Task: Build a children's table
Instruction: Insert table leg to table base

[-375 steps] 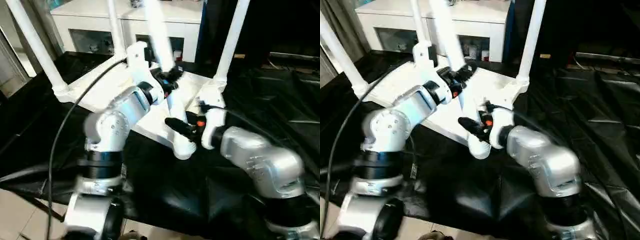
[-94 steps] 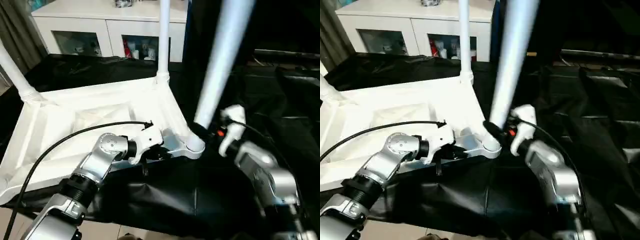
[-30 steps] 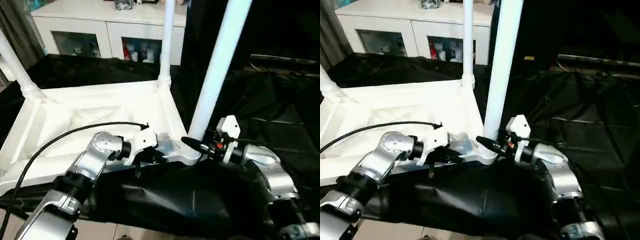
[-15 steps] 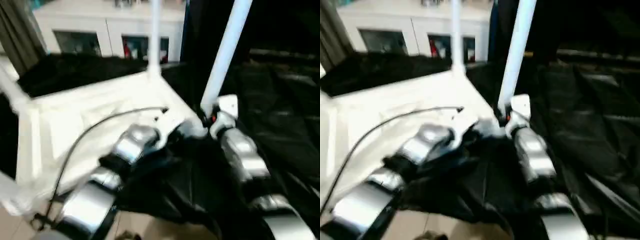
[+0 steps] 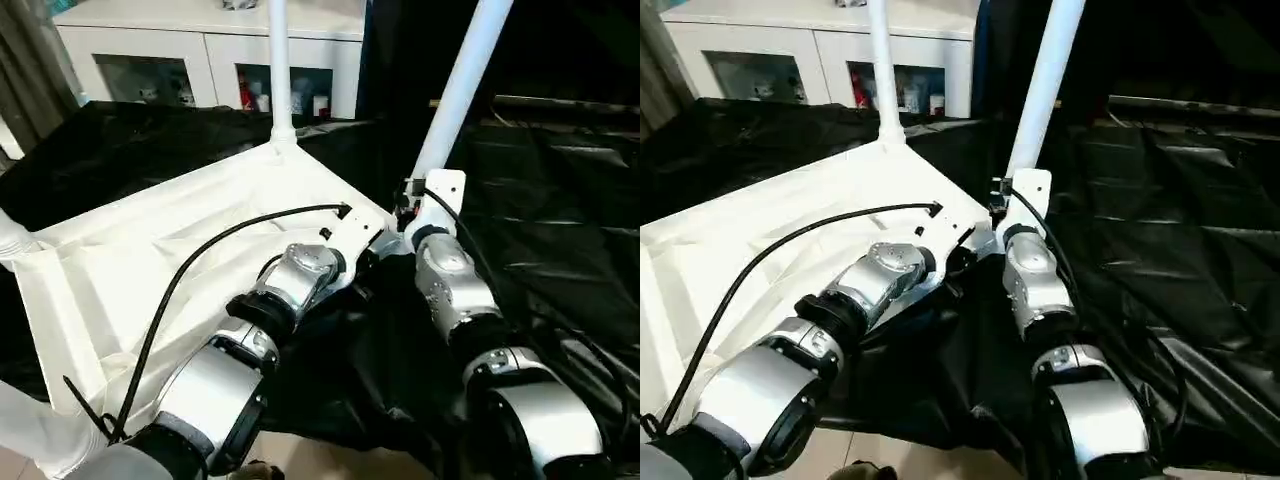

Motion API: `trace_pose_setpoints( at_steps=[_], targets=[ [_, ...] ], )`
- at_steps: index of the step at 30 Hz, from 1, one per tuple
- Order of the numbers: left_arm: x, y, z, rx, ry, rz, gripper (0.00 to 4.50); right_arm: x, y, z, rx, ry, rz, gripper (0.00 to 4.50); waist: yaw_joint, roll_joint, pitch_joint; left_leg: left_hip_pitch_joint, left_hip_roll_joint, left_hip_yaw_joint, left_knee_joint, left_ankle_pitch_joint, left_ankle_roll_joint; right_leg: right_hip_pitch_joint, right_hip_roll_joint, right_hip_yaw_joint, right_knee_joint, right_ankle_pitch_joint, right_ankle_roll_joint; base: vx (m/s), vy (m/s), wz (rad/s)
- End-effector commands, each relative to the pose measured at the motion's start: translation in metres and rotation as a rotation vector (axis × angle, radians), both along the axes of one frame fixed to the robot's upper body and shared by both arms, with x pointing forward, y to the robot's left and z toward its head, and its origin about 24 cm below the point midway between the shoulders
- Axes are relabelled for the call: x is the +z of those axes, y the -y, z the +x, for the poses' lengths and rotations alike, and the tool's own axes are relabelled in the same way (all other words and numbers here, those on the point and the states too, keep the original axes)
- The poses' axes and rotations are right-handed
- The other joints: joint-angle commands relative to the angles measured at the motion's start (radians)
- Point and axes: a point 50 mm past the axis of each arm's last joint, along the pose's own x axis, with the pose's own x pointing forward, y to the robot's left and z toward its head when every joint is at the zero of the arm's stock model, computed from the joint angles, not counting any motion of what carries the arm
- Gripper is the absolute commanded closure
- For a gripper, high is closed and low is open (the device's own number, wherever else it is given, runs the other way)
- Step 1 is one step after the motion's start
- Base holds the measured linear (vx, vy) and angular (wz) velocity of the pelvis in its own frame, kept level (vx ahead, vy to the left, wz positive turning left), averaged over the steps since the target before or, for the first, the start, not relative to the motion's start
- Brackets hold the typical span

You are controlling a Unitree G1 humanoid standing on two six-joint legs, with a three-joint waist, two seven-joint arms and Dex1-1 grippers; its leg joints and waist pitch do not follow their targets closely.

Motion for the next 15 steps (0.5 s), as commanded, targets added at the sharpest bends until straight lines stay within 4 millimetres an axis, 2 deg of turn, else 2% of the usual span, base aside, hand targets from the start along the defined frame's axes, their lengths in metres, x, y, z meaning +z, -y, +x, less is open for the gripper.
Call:
trace_pose_setpoints(
  at_steps=[1,6,14,15],
  targets=[
    [0.011,-0.014,0.012,0.109,0.066,0.023,4.5,-0.056,0.009,-0.024,-0.06,-0.255,0.001,2.63,-0.002,0.001,-0.052,0.034,0.097,-0.054,-0.09,-0.43,-0.024,0.015,-0.117,0.08,-0.113,-0.306,-0.172,0.0,0.0,0.0],
    [0.011,-0.015,0.013,0.105,0.068,0.024,4.5,-0.054,0.007,-0.022,-0.025,-0.251,-0.021,2.63,-0.002,0.004,-0.054,0.036,0.099,-0.053,-0.095,-0.432,-0.031,0.013,-0.116,0.081,-0.114,-0.277,-0.172,0.0,0.0,0.0],
    [0.013,-0.014,0.014,0.092,0.076,0.024,4.5,-0.043,0.0,-0.016,0.068,-0.196,-0.072,2.63,-0.002,0.001,-0.052,0.038,0.099,-0.052,-0.096,-0.456,-0.037,0.008,-0.118,0.083,-0.12,-0.321,-0.163,0.0,0.0,0.0],
    [0.013,-0.014,0.014,0.092,0.077,0.024,4.5,-0.042,0.0,-0.016,0.074,-0.191,-0.075,2.28,-0.001,0.001,-0.052,0.036,0.1,-0.051,-0.096,-0.447,-0.033,0.009,-0.119,0.083,-0.119,-0.31,-0.165,0.0,0.0,0.0]
  ],
)
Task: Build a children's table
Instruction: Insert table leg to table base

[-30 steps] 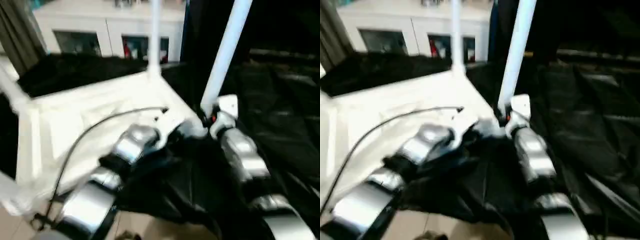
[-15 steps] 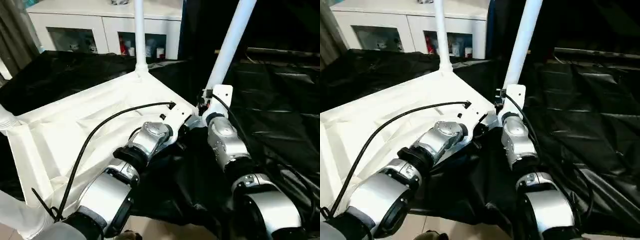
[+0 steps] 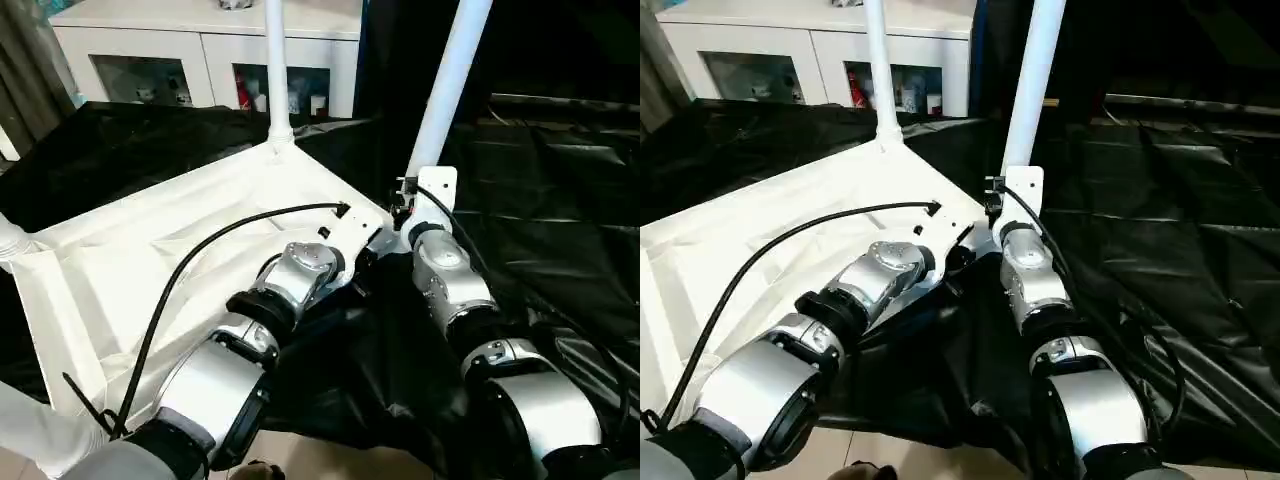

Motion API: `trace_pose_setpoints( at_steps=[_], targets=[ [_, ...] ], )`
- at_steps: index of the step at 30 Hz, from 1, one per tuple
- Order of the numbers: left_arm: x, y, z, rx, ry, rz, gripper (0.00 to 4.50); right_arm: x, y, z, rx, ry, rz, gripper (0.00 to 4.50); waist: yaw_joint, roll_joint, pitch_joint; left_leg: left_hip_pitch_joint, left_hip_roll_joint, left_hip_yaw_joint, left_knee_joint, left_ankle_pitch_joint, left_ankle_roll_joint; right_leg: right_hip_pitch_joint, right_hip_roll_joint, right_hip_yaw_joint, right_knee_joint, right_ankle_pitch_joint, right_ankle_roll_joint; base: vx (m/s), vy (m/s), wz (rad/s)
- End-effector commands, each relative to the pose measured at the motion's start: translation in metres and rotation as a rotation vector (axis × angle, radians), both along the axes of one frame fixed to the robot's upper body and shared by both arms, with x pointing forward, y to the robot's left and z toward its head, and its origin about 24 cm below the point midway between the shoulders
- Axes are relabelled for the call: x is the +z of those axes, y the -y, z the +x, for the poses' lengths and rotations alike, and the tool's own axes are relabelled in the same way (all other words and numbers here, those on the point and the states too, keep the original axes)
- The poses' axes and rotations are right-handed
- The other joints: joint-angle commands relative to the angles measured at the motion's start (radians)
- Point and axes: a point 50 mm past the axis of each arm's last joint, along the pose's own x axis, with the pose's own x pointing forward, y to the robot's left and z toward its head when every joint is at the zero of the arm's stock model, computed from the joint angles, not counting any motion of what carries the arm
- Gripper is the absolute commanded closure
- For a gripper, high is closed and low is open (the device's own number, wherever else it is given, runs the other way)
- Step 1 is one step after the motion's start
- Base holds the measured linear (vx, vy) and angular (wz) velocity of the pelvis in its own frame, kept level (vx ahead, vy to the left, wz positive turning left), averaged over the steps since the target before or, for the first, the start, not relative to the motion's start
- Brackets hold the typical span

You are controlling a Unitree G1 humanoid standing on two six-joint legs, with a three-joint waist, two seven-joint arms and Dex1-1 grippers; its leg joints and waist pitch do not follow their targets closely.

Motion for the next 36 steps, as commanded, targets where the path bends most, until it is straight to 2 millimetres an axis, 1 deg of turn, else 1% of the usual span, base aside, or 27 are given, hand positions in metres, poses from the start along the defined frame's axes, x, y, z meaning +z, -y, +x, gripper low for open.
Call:
trace_pose_setpoints(
  at_steps=[1,2,4,5,6,9,10,11,12,17,18,20,21,22,23,24,26,27,28,29,30,31,32,33,34,35,36],
  targets=[
    [0.013,-0.014,0.013,0.088,0.071,0.021,4.5,-0.044,0.002,-0.018,0.018,-0.189,-0.018,2.07,-0.002,-0.001,-0.054,0.035,0.1,-0.057,-0.088,-0.441,-0.03,0.011,-0.119,0.082,-0.109,-0.308,-0.172,0.0,0.0,0.0],
    [0.013,-0.014,0.013,0.087,0.073,0.021,4.5,-0.042,0.002,-0.017,0.025,-0.183,-0.016,1.9,-0.001,0.0,-0.054,0.034,0.101,-0.056,-0.088,-0.431,-0.026,0.012,-0.119,0.082,-0.108,-0.298,-0.175,0.0,0.0,0.0],
    [0.014,-0.015,0.013,0.085,0.075,0.021,4.5,-0.039,0.001,-0.016,0.033,-0.173,-0.007,1.88,-0.002,-0.002,-0.055,0.032,0.1,-0.055,-0.088,-0.418,-0.018,0.015,-0.118,0.082,-0.107,-0.286,-0.18,0.0,0.0,0.0],
    [0.014,-0.016,0.013,0.085,0.075,0.02,4.5,-0.037,0.001,-0.015,0.037,-0.169,0.001,1.67,-0.002,-0.001,-0.056,0.031,0.1,-0.055,-0.087,-0.412,-0.016,0.016,-0.118,0.082,-0.105,-0.278,-0.182,0.0,0.0,0.0],
    [0.014,-0.016,0.013,0.085,0.076,0.02,4.5,-0.036,0.001,-0.014,0.038,-0.166,0.001,1.67,-0.001,-0.006,-0.062,0.021,0.1,-0.053,-0.085,-0.345,0.001,0.024,-0.119,0.081,-0.096,-0.21,-0.187,0.0,0.0,0.0],
    [0.014,-0.016,0.014,0.085,0.077,0.02,4.5,-0.034,0.002,-0.013,0.051,-0.155,-0.002,1.42,0.001,-0.003,-0.064,0.022,0.1,-0.046,-0.08,-0.29,0.033,0.024,-0.118,0.08,-0.089,-0.137,-0.213,0.0,0.0,0.0],
    [0.014,-0.017,0.014,0.085,0.078,0.019,4.5,-0.033,0.002,-0.013,0.055,-0.151,-0.004,1.42,0.0,-0.006,-0.066,0.02,0.1,-0.044,-0.077,-0.262,0.047,0.026,-0.117,0.079,-0.084,-0.1,-0.222,0.0,0.0,0.0],
    [0.014,-0.017,0.014,0.085,0.079,0.019,4.5,-0.032,0.001,-0.012,0.062,-0.144,-0.003,1.28,0.002,-0.005,-0.068,0.021,0.099,-0.043,-0.076,-0.246,0.054,0.027,-0.117,0.079,-0.082,-0.08,-0.227,0.0,0.0,0.0],
    [0.014,-0.017,0.014,0.084,0.081,0.018,4.5,-0.031,0.001,-0.012,0.066,-0.139,0.0,1.17,0.002,-0.004,-0.067,0.022,0.099,-0.04,-0.073,-0.23,0.073,0.025,-0.115,0.078,-0.079,-0.046,-0.24,0.0,0.0,0.0],
    [0.017,-0.017,0.014,0.045,0.105,0.02,4.5,-0.019,0.002,-0.01,0.135,-0.067,0.014,0.78,0.002,-0.007,-0.074,0.019,0.099,-0.038,-0.067,-0.193,0.104,0.029,-0.113,0.077,-0.069,0.022,-0.252,0.0,0.0,0.0],
    [0.018,-0.016,0.014,0.019,0.115,0.018,4.5,-0.015,0.004,-0.01,0.161,-0.044,0.008,0.61,0.005,-0.008,-0.076,0.017,0.098,-0.037,-0.062,-0.158,0.131,0.03,-0.114,0.076,-0.065,0.07,-0.254,0.0,0.0,0.0],
    [0.018,-0.016,0.013,-0.001,0.118,0.016,4.5,-0.012,0.007,-0.011,0.18,-0.03,0.0,0.55,0.006,-0.007,-0.08,0.019,0.1,-0.037,-0.059,-0.126,0.152,0.029,-0.111,0.074,-0.056,0.117,-0.261,0.0,0.0,0.0],
    [0.018,-0.014,0.01,-0.074,0.124,0.012,4.5,-0.005,0.017,-0.013,0.215,-0.02,-0.025,0.35,0.007,-0.012,-0.08,0.02,0.099,-0.035,-0.056,-0.114,0.167,0.029,-0.111,0.074,-0.054,0.135,-0.264,0.0,0.0,0.0],
    [0.017,-0.015,0.008,-0.113,0.123,0.008,4.5,0.004,0.023,-0.017,0.263,-0.004,-0.027,0.26,0.007,-0.013,-0.077,0.018,0.098,-0.036,-0.055,-0.109,0.176,0.029,-0.11,0.075,-0.054,0.141,-0.262,0.0,0.0,0.0],
    [0.017,-0.015,0.007,-0.13,0.122,0.006,4.5,0.007,0.025,-0.019,0.281,0.002,-0.025,0.21,0.013,-0.015,-0.075,0.018,0.099,-0.037,-0.055,-0.102,0.19,0.033,-0.11,0.074,-0.057,0.148,-0.249,0.0,0.0,0.0],
    [0.015,-0.018,0.004,-0.183,0.113,0.0,4.5,0.021,0.034,-0.027,0.363,0.023,-0.017,0.21,0.019,-0.014,-0.077,0.017,0.1,-0.036,-0.05,-0.087,0.213,0.035,-0.111,0.075,-0.054,0.17,-0.238,0.0,0.0,0.0],
    [0.014,-0.019,0.003,-0.195,0.108,0.001,4.5,0.026,0.037,-0.031,0.394,0.028,-0.013,0.14,0.026,-0.014,-0.077,0.02,0.102,-0.036,-0.051,-0.105,0.208,0.03,-0.112,0.075,-0.057,0.134,-0.23,0.0,0.0,0.0],
    [0.013,-0.02,-0.002,-0.271,0.116,-0.029,4.5,0.032,0.048,-0.044,0.513,0.015,-0.021,0.14,0.025,-0.018,-0.074,0.017,0.099,-0.035,-0.053,-0.131,0.188,0.029,-0.112,0.074,-0.063,0.079,-0.231,0.0,0.0,0.0],
    [0.013,-0.02,-0.002,-0.271,0.116,-0.029,4.5,0.032,0.048,-0.044,0.513,0.015,-0.021,0.06,0.037,-0.016,-0.073,0.022,0.103,-0.034,-0.051,-0.153,0.175,0.03,-0.116,0.078,-0.069,0.034,-0.218,0.0,0.0,0.0],
    [0.013,-0.021,-0.005,-0.302,0.118,-0.045,4.5,0.034,0.051,-0.05,0.573,0.01,-0.035,0.06,0.034,-0.016,-0.072,0.02,0.102,-0.034,-0.054,-0.157,0.168,0.028,-0.114,0.077,-0.069,0.018,-0.22,0.0,0.0,0.0],
    [0.013,-0.022,-0.009,-0.361,0.128,-0.068,4.5,0.037,0.056,-0.061,0.67,-0.003,-0.064,0.06,0.042,-0.014,-0.072,0.022,0.104,-0.036,-0.054,-0.18,0.156,0.033,-0.112,0.075,-0.076,-0.018,-0.209,0.0,0.0,0.0],
    [0.011,-0.023,-0.015,-0.431,0.128,-0.078,4.5,0.038,0.06,-0.072,0.756,-0.016,-0.103,0.06,0.048,-0.015,-0.071,0.025,0.109,-0.036,-0.054,-0.182,0.156,0.031,-0.114,0.078,-0.076,-0.021,-0.201,0.0,0.0,0.0],
    [0.009,-0.024,-0.02,-0.48,0.128,-0.082,4.5,0.038,0.061,-0.079,0.809,-0.027,-0.127,0.06,0.05,-0.015,-0.067,0.018,0.109,-0.036,-0.057,-0.187,0.154,0.03,-0.114,0.078,-0.075,-0.039,-0.197,0.0,0.0,0.0],
    [0.009,-0.024,-0.02,-0.48,0.128,-0.082,4.5,0.038,0.061,-0.079,0.809,-0.027,-0.127,0.06,0.054,-0.014,-0.069,0.02,0.105,-0.034,-0.056,-0.209,0.136,0.024,-0.115,0.078,-0.08,-0.095,-0.189,0.0,0.0,0.0],
    [0.007,-0.027,-0.027,-0.551,0.119,-0.087,4.5,0.038,0.064,-0.089,0.873,-0.05,-0.15,0.06,0.052,-0.013,-0.066,0.019,0.102,-0.034,-0.058,-0.22,0.128,0.025,-0.116,0.078,-0.085,-0.13,-0.184,0.0,0.0,0.0],
    [0.006,-0.028,-0.032,-0.594,0.111,-0.089,4.5,0.038,0.065,-0.095,0.91,-0.067,-0.16,0.06,0.059,-0.012,-0.066,0.024,0.11,-0.037,-0.062,-0.236,0.108,0.025,-0.119,0.081,-0.089,-0.178,-0.169,0.0,0.0,0.0],
    [0.004,-0.034,-0.042,-0.681,0.092,-0.087,4.5,0.036,0.068,-0.108,0.959,-0.112,-0.193,0.06,0.06,-0.01,-0.063,0.025,0.112,-0.039,-0.067,-0.252,0.097,0.023,-0.117,0.083,-0.091,-0.213,-0.161,0.0,0.0,0.0]
  ],
)
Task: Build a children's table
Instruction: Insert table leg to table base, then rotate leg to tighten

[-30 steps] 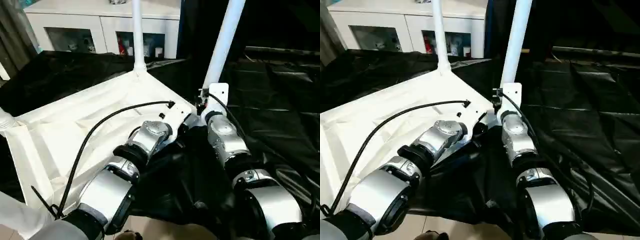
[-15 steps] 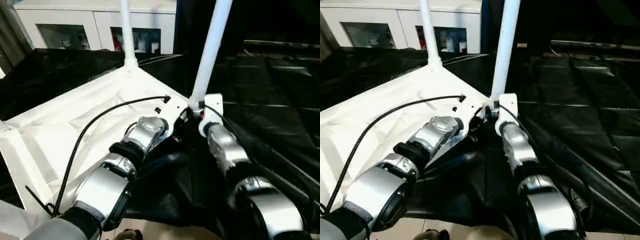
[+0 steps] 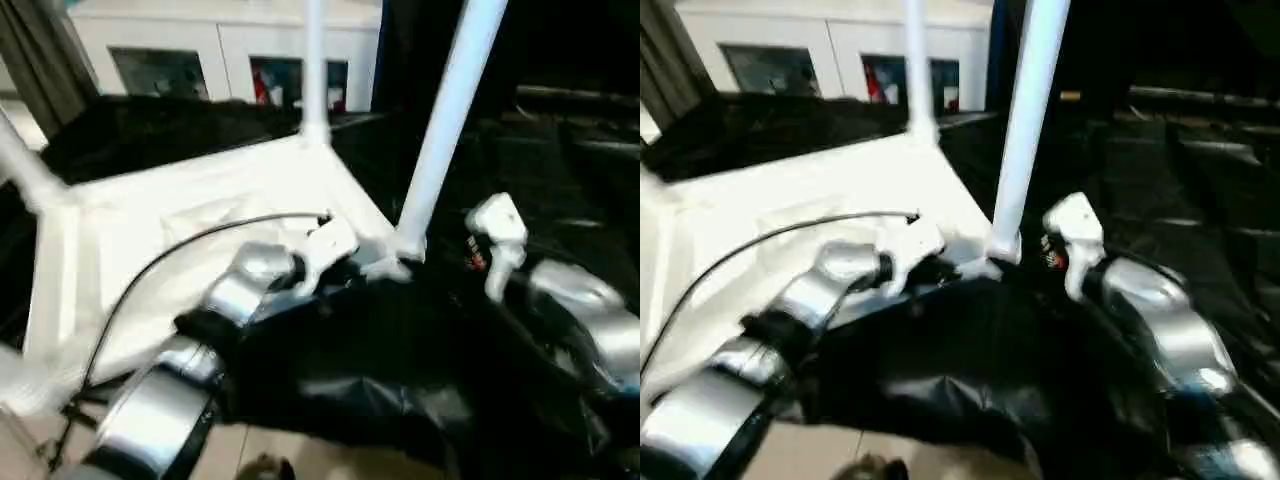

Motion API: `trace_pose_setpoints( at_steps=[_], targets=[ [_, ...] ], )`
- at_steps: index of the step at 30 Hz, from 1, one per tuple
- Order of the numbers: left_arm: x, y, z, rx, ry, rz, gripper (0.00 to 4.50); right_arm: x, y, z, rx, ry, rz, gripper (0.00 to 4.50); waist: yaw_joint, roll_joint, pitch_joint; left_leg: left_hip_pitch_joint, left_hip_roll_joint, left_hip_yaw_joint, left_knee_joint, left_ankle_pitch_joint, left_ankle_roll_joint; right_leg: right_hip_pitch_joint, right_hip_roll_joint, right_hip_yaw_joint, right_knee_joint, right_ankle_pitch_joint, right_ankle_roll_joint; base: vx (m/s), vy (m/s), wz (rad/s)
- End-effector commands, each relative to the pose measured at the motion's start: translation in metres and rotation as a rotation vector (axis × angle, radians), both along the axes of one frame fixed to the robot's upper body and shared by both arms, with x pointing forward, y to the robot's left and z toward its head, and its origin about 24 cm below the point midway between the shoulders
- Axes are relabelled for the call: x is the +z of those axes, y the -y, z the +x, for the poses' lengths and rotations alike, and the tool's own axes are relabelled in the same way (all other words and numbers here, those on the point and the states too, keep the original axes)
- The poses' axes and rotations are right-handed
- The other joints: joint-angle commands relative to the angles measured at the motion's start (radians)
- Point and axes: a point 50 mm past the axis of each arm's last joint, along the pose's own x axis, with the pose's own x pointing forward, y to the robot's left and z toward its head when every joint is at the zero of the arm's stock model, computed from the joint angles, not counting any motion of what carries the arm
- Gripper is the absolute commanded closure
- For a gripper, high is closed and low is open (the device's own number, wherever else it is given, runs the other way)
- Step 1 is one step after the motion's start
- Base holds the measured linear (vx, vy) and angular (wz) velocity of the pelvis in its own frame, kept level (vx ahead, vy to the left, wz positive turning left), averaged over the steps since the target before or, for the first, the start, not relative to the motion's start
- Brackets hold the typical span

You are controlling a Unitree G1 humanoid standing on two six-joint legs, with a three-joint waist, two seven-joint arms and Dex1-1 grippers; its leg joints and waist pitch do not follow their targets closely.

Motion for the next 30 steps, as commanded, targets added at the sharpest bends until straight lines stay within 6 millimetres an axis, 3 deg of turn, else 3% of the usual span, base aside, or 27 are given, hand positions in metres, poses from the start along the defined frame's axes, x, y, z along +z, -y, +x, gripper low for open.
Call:
trace_pose_setpoints(
  at_steps=[1,3,6,14,25,26,30],
  targets=[
    [0.005,0.015,-0.015,-0.176,0.002,-0.056,4.5,0.004,-0.009,-0.01,0.098,-0.017,-0.011,0.06,0.001,-0.02,-0.059,0.035,0.11,-0.054,-0.069,-0.274,0.07,0.035,-0.112,0.077,-0.094,-0.239,-0.16,0.0,0.0,0.0],
    [0.005,0.01,-0.022,-0.228,-0.012,-0.051,4.5,0.001,-0.007,-0.018,0.117,-0.034,-0.056,0.06,0.0,-0.018,-0.059,0.041,0.109,-0.055,-0.072,-0.307,0.036,0.03,-0.113,0.079,-0.099,-0.29,-0.152,0.0,0.0,0.0],
    [0.005,0.003,-0.031,-0.287,-0.02,-0.042,4.5,-0.001,-0.002,-0.026,0.125,-0.056,-0.108,0.06,0.0,-0.017,-0.061,0.043,0.109,-0.054,-0.073,-0.3,0.025,0.029,-0.112,0.081,-0.096,-0.253,-0.157,0.0,0.0,0.0],
    [0.01,-0.004,-0.042,-0.335,-0.026,-0.036,4.5,-0.014,0.004,-0.034,0.122,-0.099,-0.199,0.06,0.005,-0.019,-0.067,0.038,0.103,-0.052,-0.067,-0.262,0.03,0.032,-0.109,0.077,-0.085,-0.203,-0.166,0.0,0.0,0.0],
    [0.013,-0.005,-0.047,-0.332,-0.025,-0.033,4.5,-0.019,0.0,-0.024,0.063,-0.082,-0.154,0.06,0.002,-0.021,-0.073,0.036,0.1,-0.049,-0.056,-0.199,0.065,0.036,-0.104,0.075,-0.073,-0.117,-0.187,0.0,0.0,0.0],
    [0.013,-0.005,-0.047,-0.331,-0.026,-0.033,4.5,-0.019,-0.001,-0.024,0.062,-0.083,-0.148,0.33,0.001,-0.021,-0.073,0.036,0.099,-0.048,-0.055,-0.202,0.065,0.036,-0.104,0.075,-0.075,-0.123,-0.187,0.0,0.0,0.0],
    [0.013,-0.008,-0.047,-0.322,-0.031,-0.024,4.5,-0.024,-0.001,-0.023,0.058,-0.093,-0.142,0.58,-0.005,-0.02,-0.071,0.036,0.099,-0.049,-0.055,-0.217,0.058,0.035,-0.103,0.075,-0.076,-0.155,-0.187,0.0,0.0,0.0]
  ],
)
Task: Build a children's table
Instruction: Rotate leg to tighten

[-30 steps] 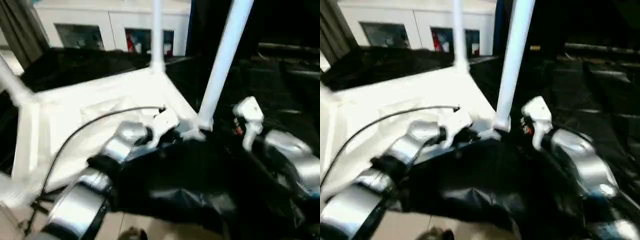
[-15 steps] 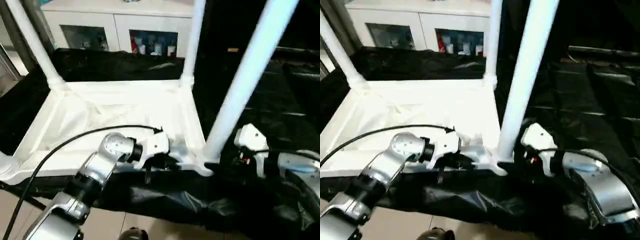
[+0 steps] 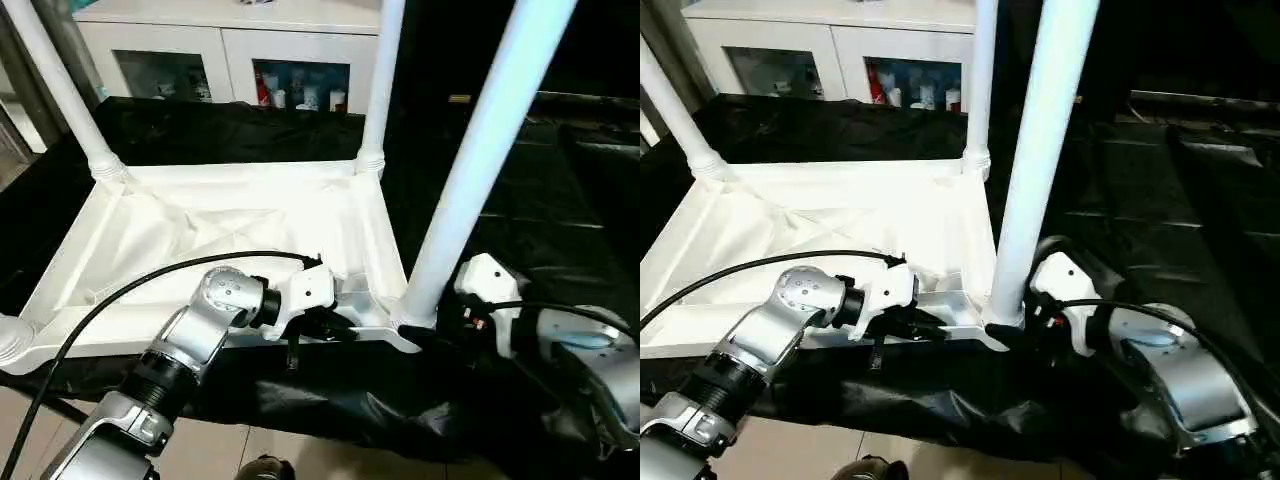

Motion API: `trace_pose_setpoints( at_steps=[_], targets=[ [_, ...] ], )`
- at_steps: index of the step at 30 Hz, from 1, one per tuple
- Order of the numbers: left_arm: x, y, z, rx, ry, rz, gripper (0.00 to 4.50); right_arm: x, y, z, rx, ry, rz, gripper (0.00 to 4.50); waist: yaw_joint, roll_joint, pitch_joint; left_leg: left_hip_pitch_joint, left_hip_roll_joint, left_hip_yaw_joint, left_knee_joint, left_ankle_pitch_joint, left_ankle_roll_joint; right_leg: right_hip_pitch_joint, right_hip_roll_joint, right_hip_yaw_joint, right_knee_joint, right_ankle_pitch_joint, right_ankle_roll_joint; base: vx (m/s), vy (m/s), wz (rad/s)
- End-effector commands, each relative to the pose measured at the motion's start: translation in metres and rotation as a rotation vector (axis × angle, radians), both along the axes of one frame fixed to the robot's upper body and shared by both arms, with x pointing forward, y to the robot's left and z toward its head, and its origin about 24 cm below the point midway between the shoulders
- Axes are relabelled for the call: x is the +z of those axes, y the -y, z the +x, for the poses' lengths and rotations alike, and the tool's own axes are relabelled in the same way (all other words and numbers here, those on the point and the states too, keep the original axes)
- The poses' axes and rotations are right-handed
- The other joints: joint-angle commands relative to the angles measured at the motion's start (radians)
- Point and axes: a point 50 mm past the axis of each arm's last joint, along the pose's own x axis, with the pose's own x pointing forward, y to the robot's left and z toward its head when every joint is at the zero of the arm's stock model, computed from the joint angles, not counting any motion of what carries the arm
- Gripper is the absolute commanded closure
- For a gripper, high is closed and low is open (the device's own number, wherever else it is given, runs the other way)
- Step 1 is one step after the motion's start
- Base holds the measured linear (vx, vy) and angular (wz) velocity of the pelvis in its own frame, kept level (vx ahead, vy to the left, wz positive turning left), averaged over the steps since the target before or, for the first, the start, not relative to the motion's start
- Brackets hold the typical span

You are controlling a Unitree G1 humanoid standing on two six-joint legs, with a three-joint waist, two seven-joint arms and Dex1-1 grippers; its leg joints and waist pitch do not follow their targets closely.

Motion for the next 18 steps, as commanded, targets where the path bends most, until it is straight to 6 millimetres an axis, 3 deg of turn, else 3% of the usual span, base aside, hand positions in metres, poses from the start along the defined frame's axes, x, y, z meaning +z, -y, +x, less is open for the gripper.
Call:
trace_pose_setpoints(
  at_steps=[1,12,15,18],
  targets=[
    [0.013,0.009,-0.004,-0.073,0.036,-0.042,4.5,0.002,0.006,0.007,-0.042,0.025,-0.024,0.7,-0.003,-0.02,-0.071,0.033,0.099,-0.053,-0.061,-0.222,0.053,0.034,-0.102,0.072,-0.08,-0.159,-0.19,0.0,0.0,0.0],
    [0.014,0.006,0.004,0.003,0.044,-0.041,4.5,-0.009,0.005,0.013,-0.154,0.03,0.037,1.61,-0.012,-0.015,-0.068,0.034,0.096,-0.055,-0.063,-0.259,0.031,0.03,-0.101,0.073,-0.083,-0.193,-0.188,0.0,0.0,0.0],
    [0.011,0.008,0.014,0.113,0.046,-0.04,4.5,-0.023,0.008,0.017,-0.315,0.022,0.084,1.64,-0.017,-0.012,-0.064,0.039,0.094,-0.054,-0.064,-0.29,0.011,0.023,-0.1,0.075,-0.089,-0.221,-0.19,0.0,0.0,0.0],
    [0.009,0.013,0.026,0.255,0.041,-0.055,4.5,-0.036,0.007,0.023,-0.514,0.021,0.123,1.73,-0.022,-0.012,-0.065,0.039,0.095,-0.058,-0.069,-0.309,-0.011,0.025,-0.099,0.074,-0.09,-0.234,-0.183,0.0,0.0,0.0]
  ],
)
